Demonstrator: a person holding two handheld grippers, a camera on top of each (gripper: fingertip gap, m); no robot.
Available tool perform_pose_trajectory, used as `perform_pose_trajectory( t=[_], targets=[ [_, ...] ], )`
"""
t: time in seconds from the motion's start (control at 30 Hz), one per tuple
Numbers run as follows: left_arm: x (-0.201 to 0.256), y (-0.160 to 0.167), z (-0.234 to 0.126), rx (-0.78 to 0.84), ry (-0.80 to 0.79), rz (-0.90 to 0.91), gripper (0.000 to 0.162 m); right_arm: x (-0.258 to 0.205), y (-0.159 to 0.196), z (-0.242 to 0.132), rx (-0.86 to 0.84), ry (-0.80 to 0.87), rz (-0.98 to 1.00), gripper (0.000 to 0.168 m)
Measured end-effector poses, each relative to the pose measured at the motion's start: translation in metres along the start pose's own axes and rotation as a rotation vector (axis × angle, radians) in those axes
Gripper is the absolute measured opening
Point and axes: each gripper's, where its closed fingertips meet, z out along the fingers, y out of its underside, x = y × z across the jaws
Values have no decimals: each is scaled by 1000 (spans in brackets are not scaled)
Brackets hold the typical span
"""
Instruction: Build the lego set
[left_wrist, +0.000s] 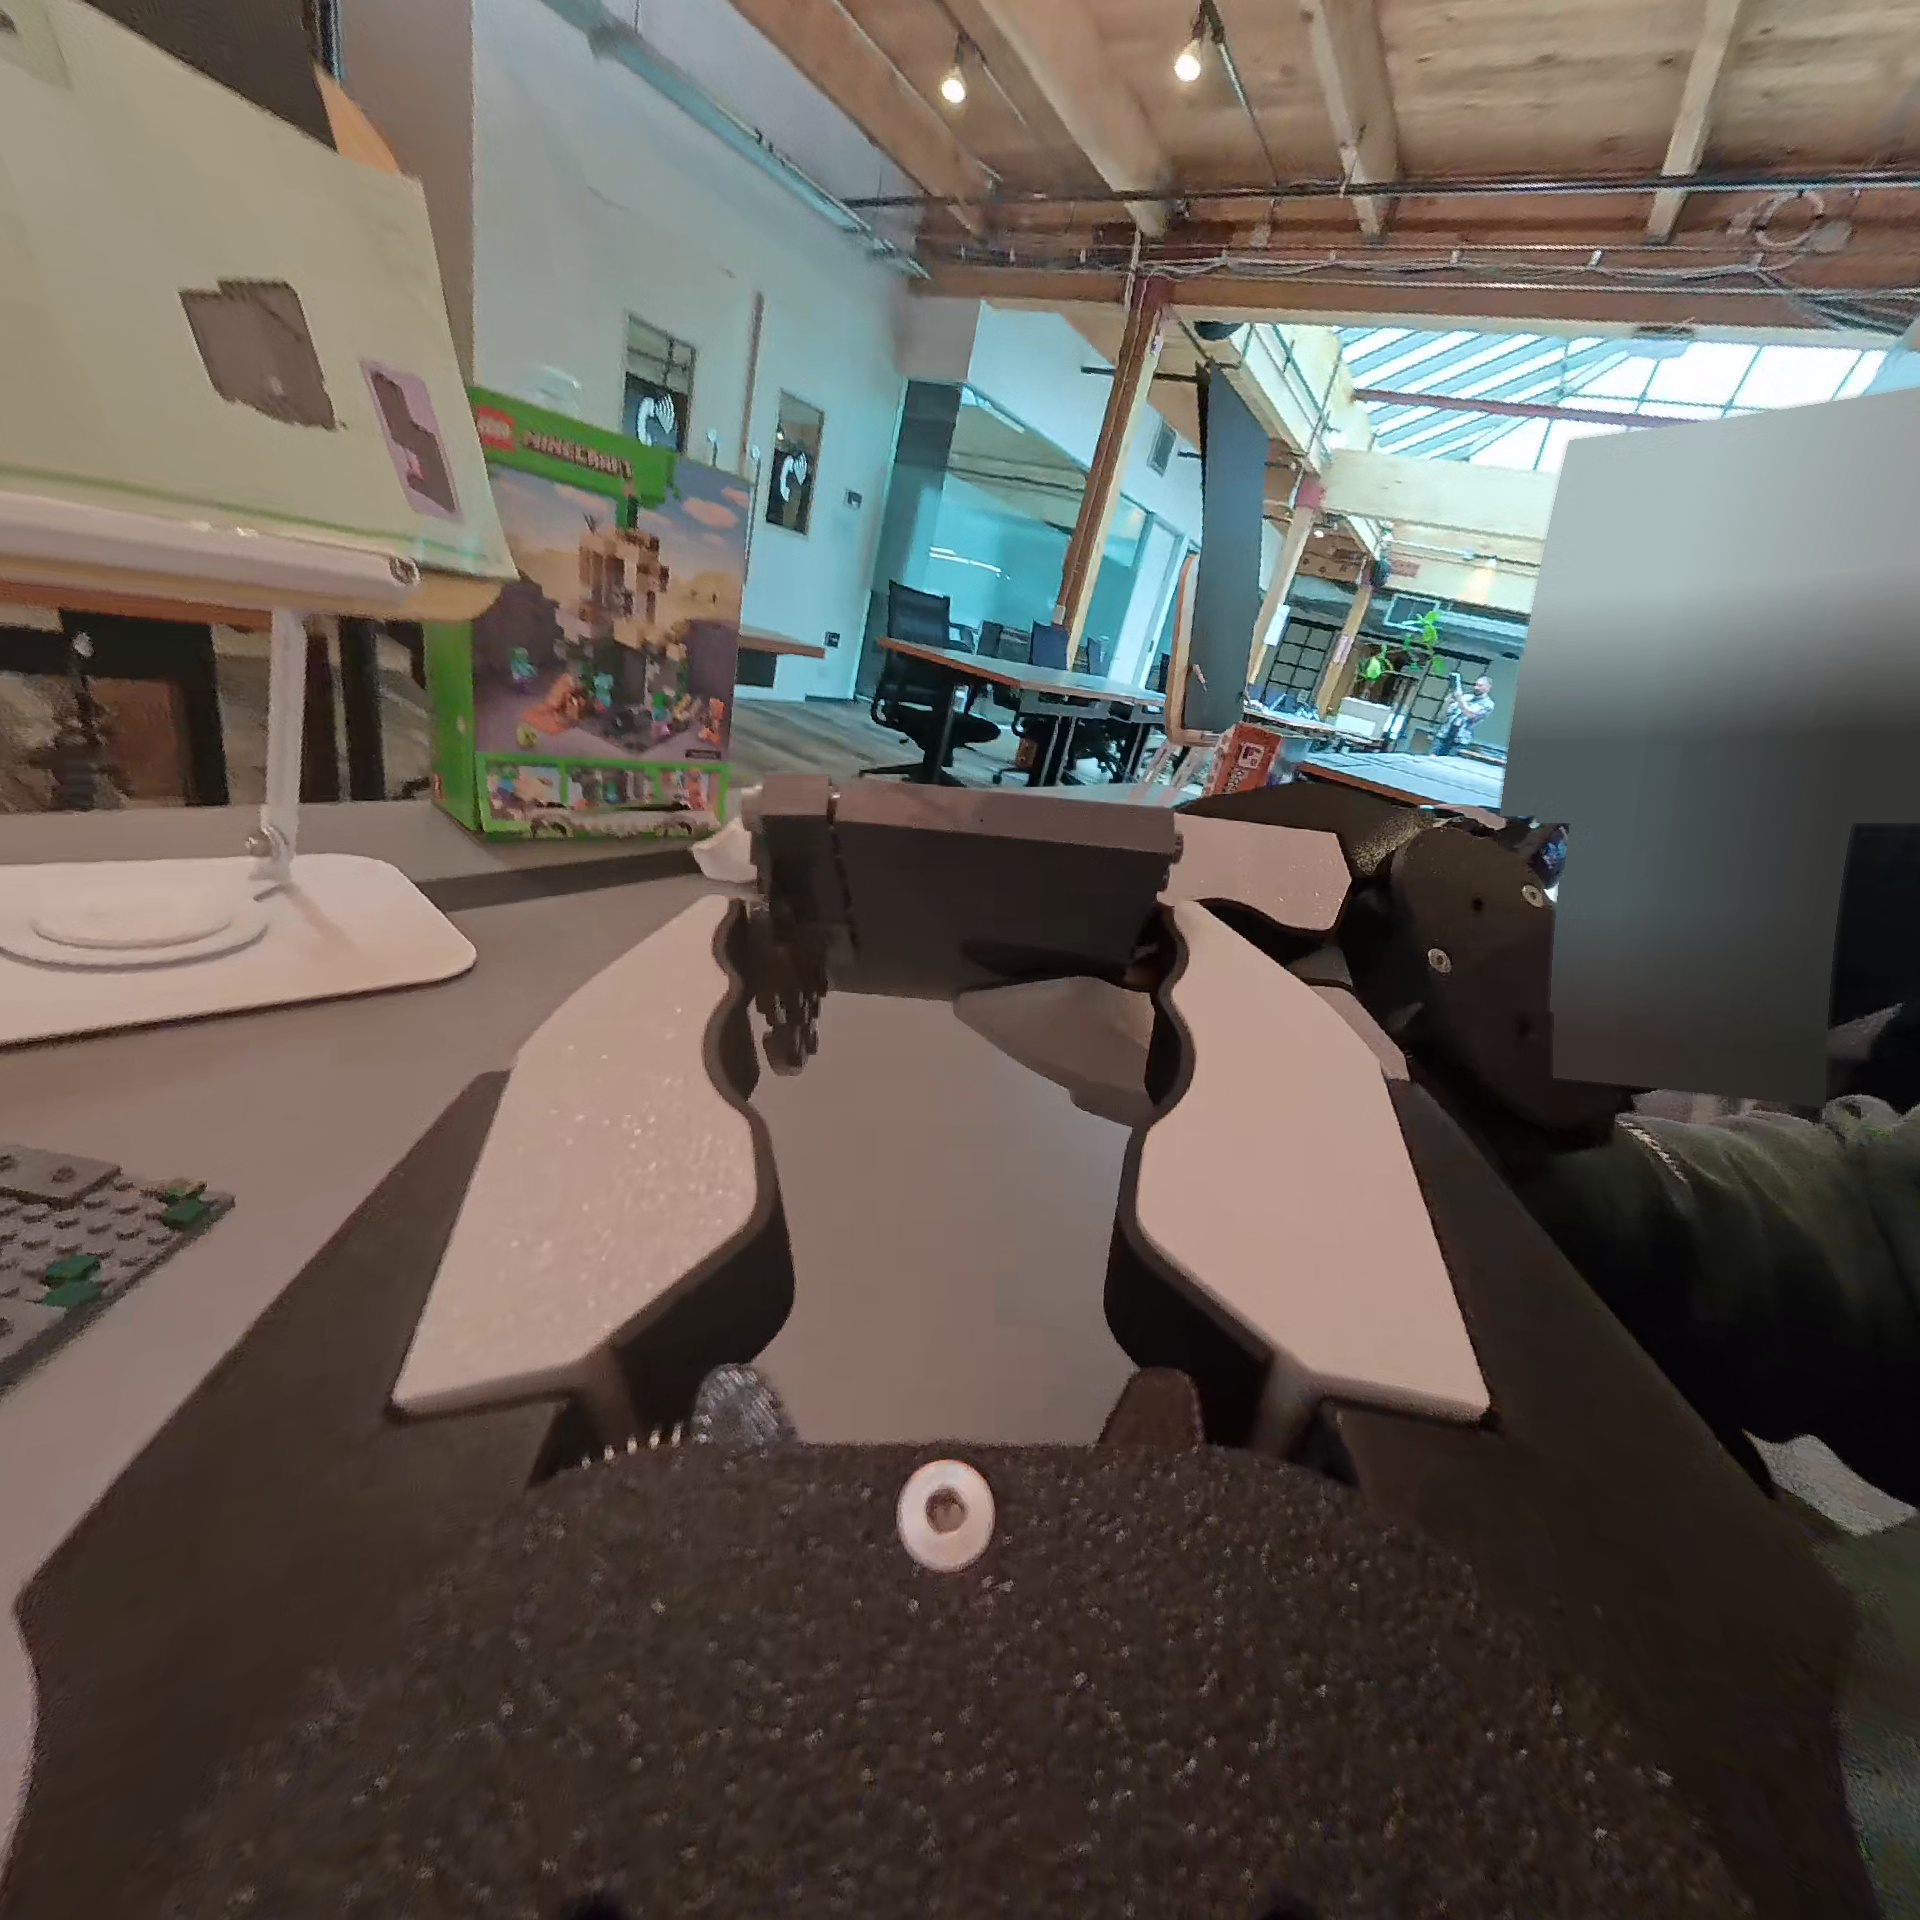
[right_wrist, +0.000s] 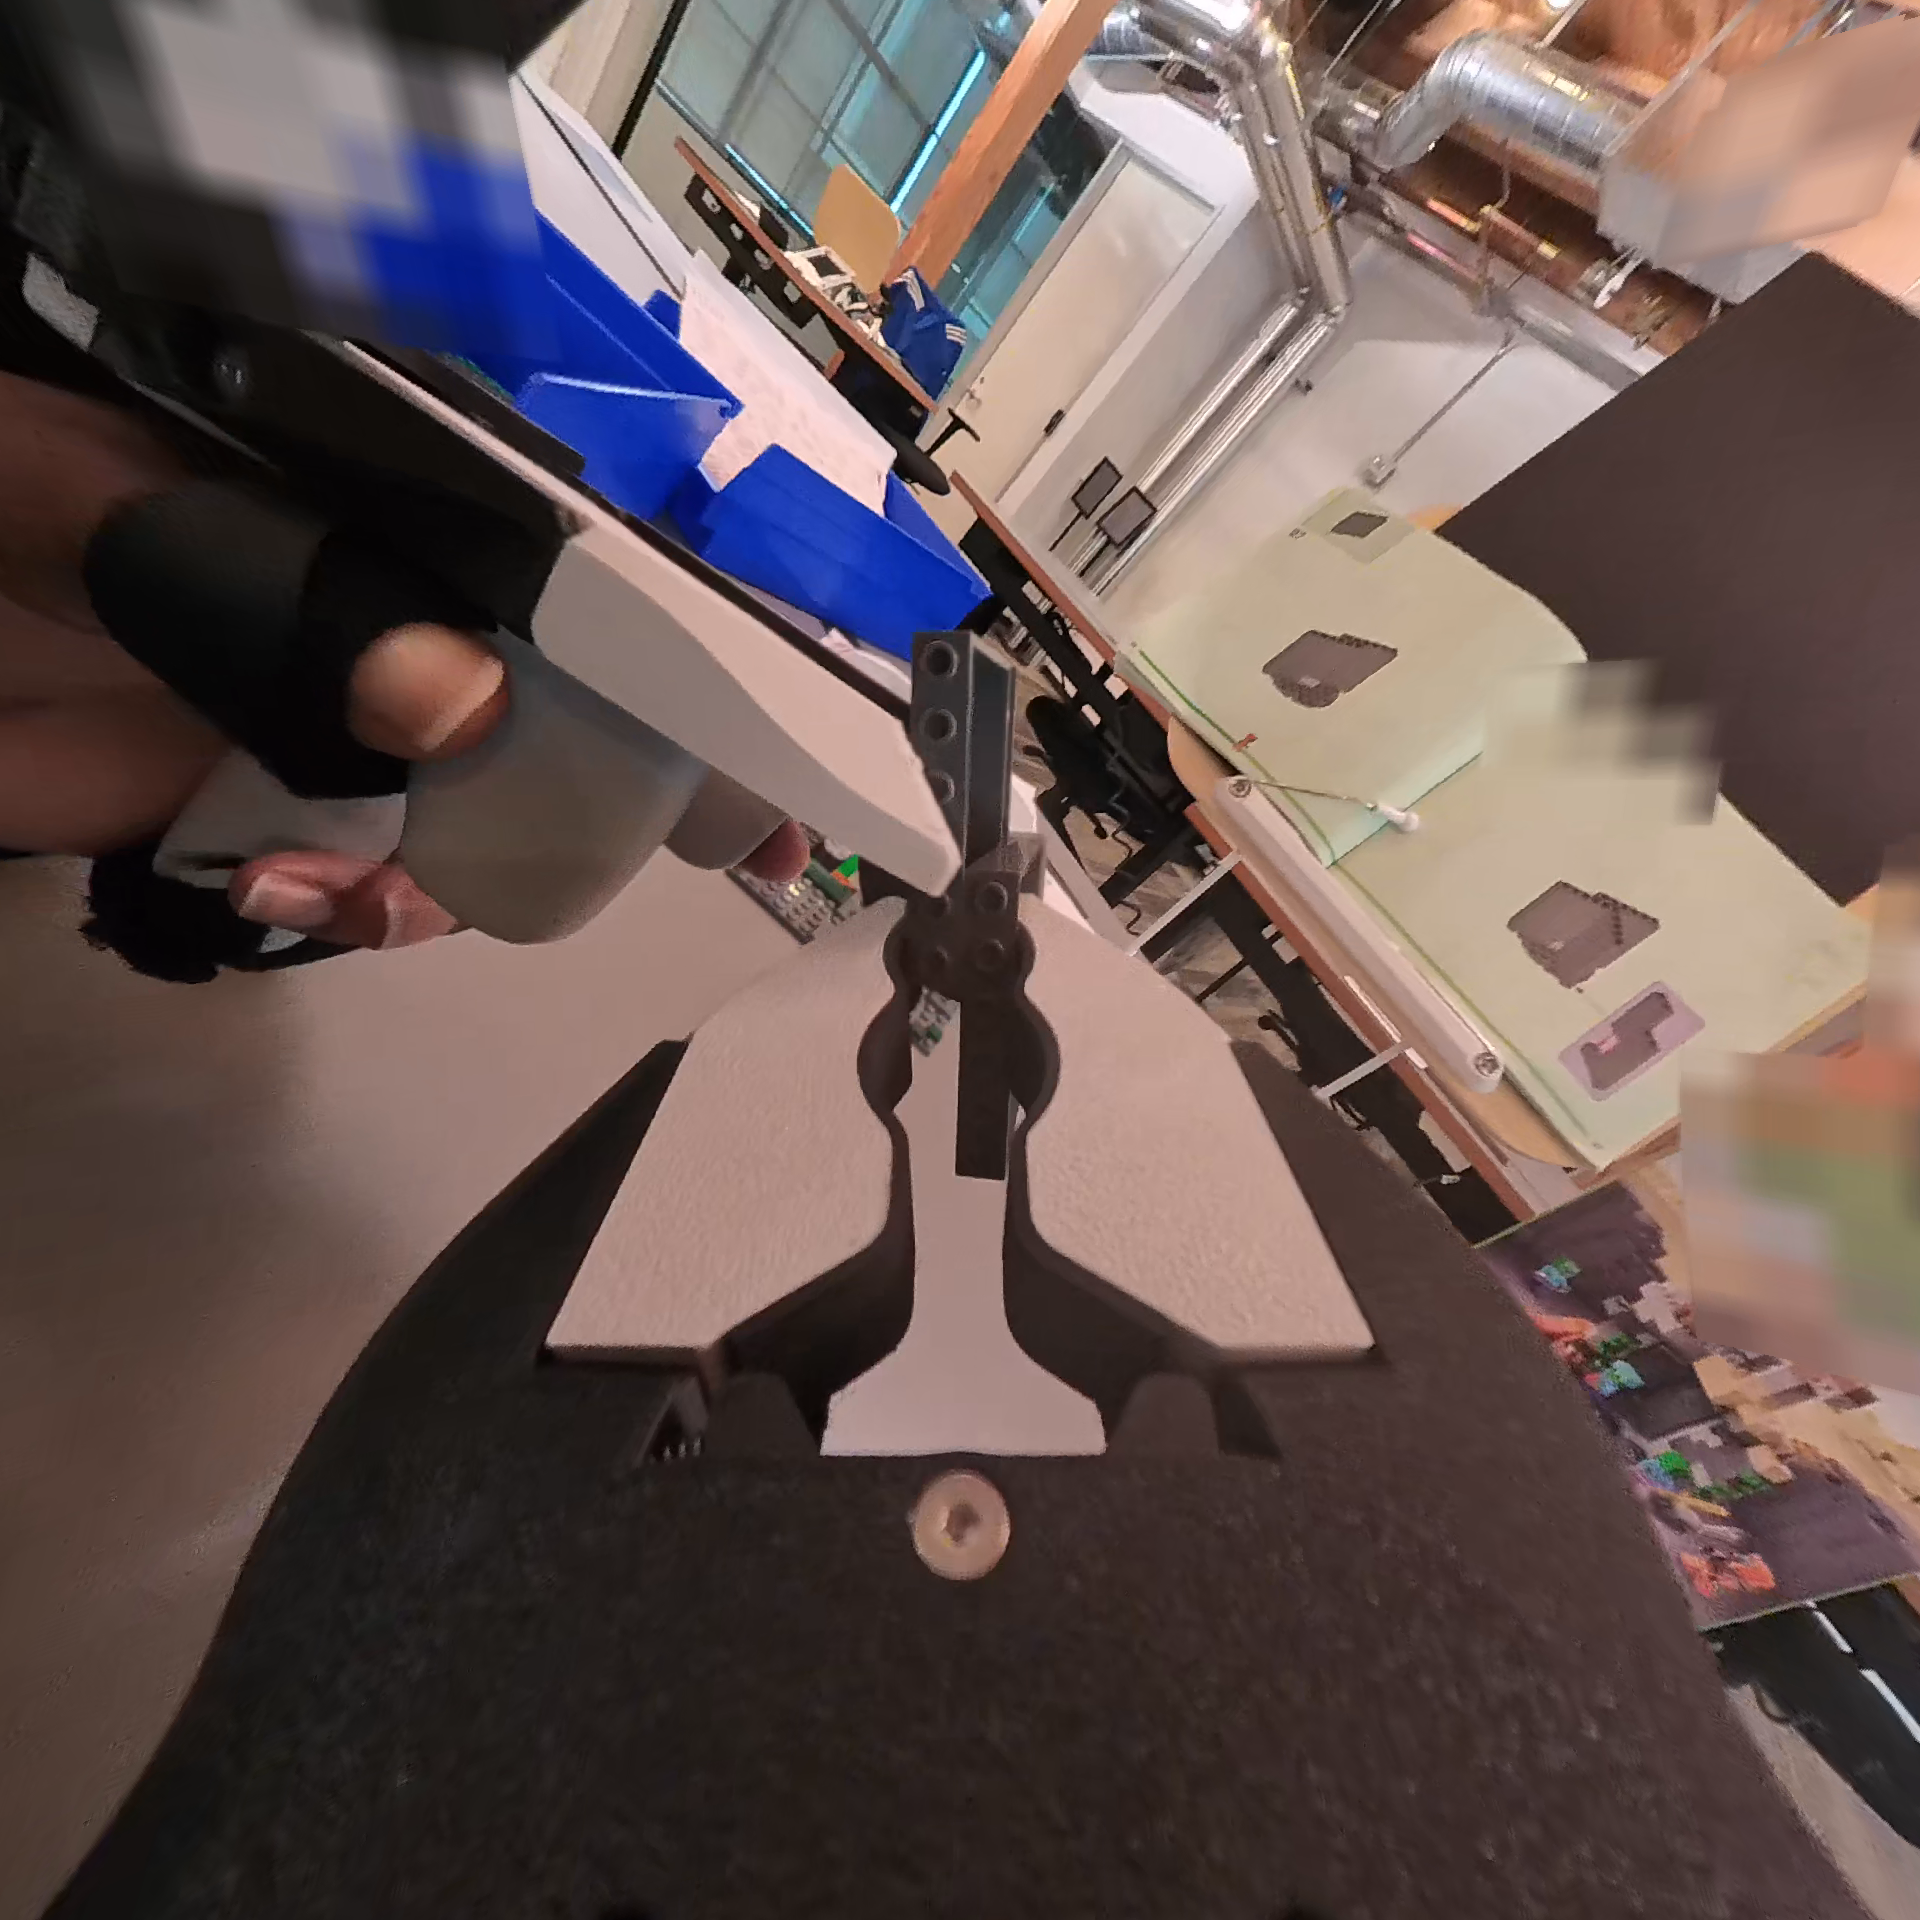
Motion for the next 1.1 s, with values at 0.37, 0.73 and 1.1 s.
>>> perform_pose_trajectory(
  t=[0.37,0.73,1.1],
  targets=[
    [9,-8,0,39,11,82,72,-1,-11,-5,65,6,-16,13],
    [17,-14,-6,98,60,156,68,-2,-22,-9,115,14,-28,13],
    [22,-17,-11,99,97,184,68,-4,-28,-12,140,26,-67,13]
  ],
)
